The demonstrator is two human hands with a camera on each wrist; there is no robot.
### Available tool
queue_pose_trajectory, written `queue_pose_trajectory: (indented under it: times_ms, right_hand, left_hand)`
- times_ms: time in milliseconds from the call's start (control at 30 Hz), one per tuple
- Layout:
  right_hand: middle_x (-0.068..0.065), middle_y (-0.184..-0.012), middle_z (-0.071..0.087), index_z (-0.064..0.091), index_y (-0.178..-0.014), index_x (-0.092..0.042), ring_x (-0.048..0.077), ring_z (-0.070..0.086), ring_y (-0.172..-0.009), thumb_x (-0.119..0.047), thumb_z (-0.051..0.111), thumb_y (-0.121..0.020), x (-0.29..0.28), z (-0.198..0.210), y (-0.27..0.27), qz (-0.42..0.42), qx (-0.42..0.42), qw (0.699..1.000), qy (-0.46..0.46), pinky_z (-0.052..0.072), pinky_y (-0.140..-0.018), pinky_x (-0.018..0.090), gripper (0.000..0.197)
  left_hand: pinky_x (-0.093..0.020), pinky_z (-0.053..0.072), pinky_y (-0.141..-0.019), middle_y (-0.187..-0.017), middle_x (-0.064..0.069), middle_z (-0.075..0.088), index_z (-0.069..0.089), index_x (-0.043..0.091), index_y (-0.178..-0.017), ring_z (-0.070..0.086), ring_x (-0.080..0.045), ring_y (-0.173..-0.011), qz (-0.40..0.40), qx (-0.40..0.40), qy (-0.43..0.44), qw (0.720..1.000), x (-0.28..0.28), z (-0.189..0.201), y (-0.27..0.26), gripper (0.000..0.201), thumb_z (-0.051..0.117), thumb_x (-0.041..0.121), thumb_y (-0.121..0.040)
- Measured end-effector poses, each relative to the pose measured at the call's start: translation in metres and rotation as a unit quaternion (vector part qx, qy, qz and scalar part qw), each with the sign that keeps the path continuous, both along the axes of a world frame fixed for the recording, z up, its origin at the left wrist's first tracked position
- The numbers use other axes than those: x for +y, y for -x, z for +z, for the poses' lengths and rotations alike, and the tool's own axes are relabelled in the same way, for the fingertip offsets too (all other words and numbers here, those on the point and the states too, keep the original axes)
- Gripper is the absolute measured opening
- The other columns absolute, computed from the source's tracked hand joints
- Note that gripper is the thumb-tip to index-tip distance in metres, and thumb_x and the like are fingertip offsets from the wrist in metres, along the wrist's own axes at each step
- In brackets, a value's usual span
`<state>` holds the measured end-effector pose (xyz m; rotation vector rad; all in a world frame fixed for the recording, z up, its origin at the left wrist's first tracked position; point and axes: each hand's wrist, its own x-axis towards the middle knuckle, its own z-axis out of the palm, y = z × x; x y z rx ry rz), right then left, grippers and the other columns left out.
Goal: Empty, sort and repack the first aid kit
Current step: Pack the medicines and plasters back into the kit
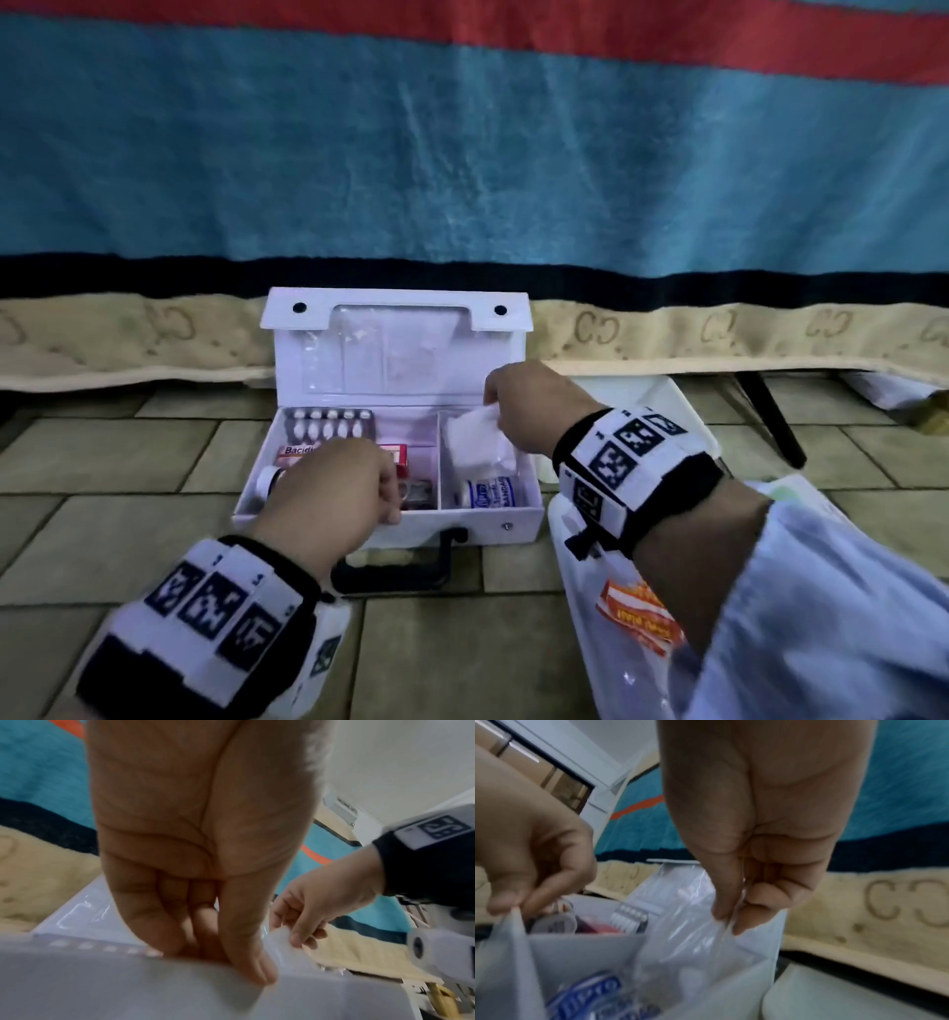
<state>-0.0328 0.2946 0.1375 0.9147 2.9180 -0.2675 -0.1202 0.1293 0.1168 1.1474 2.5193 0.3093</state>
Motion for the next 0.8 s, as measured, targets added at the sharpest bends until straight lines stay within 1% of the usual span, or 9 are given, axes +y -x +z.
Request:
queue_pose_trajectory:
  times_ms: [67,133,200,267,333,433,533,700,800]
  right_hand:
    - [0.012,-0.111,0.061,0.061,-0.109,-0.005,0.026,0.058,-0.089,0.002,0.043,-0.087,-0.006,-0.003,0.005,-0.007,-0.034,0.999,-0.024,0.046,-0.071,0.031,0.029]
    - [0.013,-0.116,0.053,0.055,-0.113,-0.006,0.028,0.055,-0.098,0.002,0.044,-0.085,-0.011,-0.003,0.005,-0.007,-0.021,0.996,-0.084,0.044,-0.074,0.034,0.031]
    - [0.012,-0.119,0.048,0.053,-0.116,-0.007,0.029,0.052,-0.106,0.003,0.045,-0.083,-0.012,-0.006,0.005,0.014,0.012,0.993,-0.12,0.046,-0.08,0.035,0.035]
    - [0.011,-0.116,0.053,0.059,-0.112,-0.008,0.028,0.056,-0.104,0.005,0.047,-0.082,-0.012,-0.014,0.007,0.043,-0.01,0.995,-0.086,0.048,-0.081,0.033,0.034]
    - [0.01,-0.115,0.057,0.063,-0.111,-0.008,0.026,0.059,-0.103,0.003,0.052,-0.083,-0.011,-0.023,0.007,0.058,-0.062,0.995,-0.049,0.049,-0.08,0.031,0.031]
    - [0.009,-0.117,0.057,0.062,-0.113,-0.007,0.027,0.059,-0.107,0.0,0.053,-0.085,-0.011,-0.032,0.008,0.078,-0.116,0.989,-0.057,0.049,-0.082,0.033,0.03]
    - [0.01,-0.118,0.059,0.062,-0.112,-0.007,0.028,0.059,-0.107,0.001,0.049,-0.087,-0.012,-0.04,0.011,0.082,-0.161,0.981,-0.066,0.049,-0.082,0.034,0.029]
    - [0.008,-0.123,0.057,0.06,-0.122,-0.013,0.029,0.059,-0.11,-0.003,0.054,-0.088,-0.005,-0.035,0.015,0.074,-0.113,0.991,-0.022,0.051,-0.089,0.036,0.036]
    - [0.008,-0.121,0.061,0.064,-0.117,-0.012,0.029,0.06,-0.108,-0.007,0.055,-0.088,-0.005,-0.04,0.018,0.068,-0.124,0.99,-0.018,0.051,-0.088,0.036,0.03]
  left_hand:
    - [-0.017,0.04,-0.06,-0.064,0.011,0.06,0.068,0.024,-0.07,0.061,-0.004,-0.076,0.015,0.002,0.004,1.0,0.0,0.0,-0.003,0.015,0.067,0.015,-0.082]
    - [-0.016,0.041,-0.063,-0.072,0.006,0.062,0.07,0.023,-0.079,0.061,-0.008,-0.08,0.02,0.016,-0.001,1.0,0.001,0.0,-0.005,0.012,0.062,0.016,-0.086]
    - [-0.013,0.033,-0.054,-0.07,0.006,0.063,0.071,0.021,-0.08,0.055,-0.002,-0.069,0.03,0.016,0.001,0.999,0.001,0.0,-0.006,0.013,0.061,0.014,-0.085]
    - [-0.013,0.022,-0.049,-0.066,0.008,0.061,0.072,0.021,-0.083,0.047,0.003,-0.061,0.03,0.025,0.019,0.999,0.0,-0.001,-0.007,0.013,0.062,0.014,-0.085]
    - [-0.013,0.019,-0.049,-0.065,0.009,0.06,0.072,0.023,-0.085,0.044,0.006,-0.058,0.026,0.026,0.032,0.999,0.001,-0.003,-0.006,0.013,0.062,0.016,-0.086]
    - [-0.015,0.023,-0.049,-0.074,0.008,0.063,0.073,0.022,-0.086,0.059,-0.002,-0.077,0.038,0.005,0.038,0.999,0.004,0.002,-0.005,0.013,0.062,0.014,-0.086]
    - [-0.018,0.032,-0.055,-0.08,0.007,0.066,0.071,0.022,-0.082,0.062,-0.008,-0.09,0.045,-0.007,0.029,0.999,0.005,0.004,-0.006,0.013,0.063,0.014,-0.086]
    - [-0.019,0.037,-0.062,-0.071,0.006,0.068,0.061,0.026,-0.059,0.063,-0.008,-0.082,0.033,-0.014,0.015,0.999,0.004,-0.001,-0.002,0.025,0.073,0.015,-0.077]
    - [-0.016,0.034,-0.055,-0.063,0.009,0.063,0.061,0.026,-0.058,0.059,-0.005,-0.073,0.03,-0.026,0.014,0.999,0.004,-0.002,-0.002,0.026,0.073,0.014,-0.077]
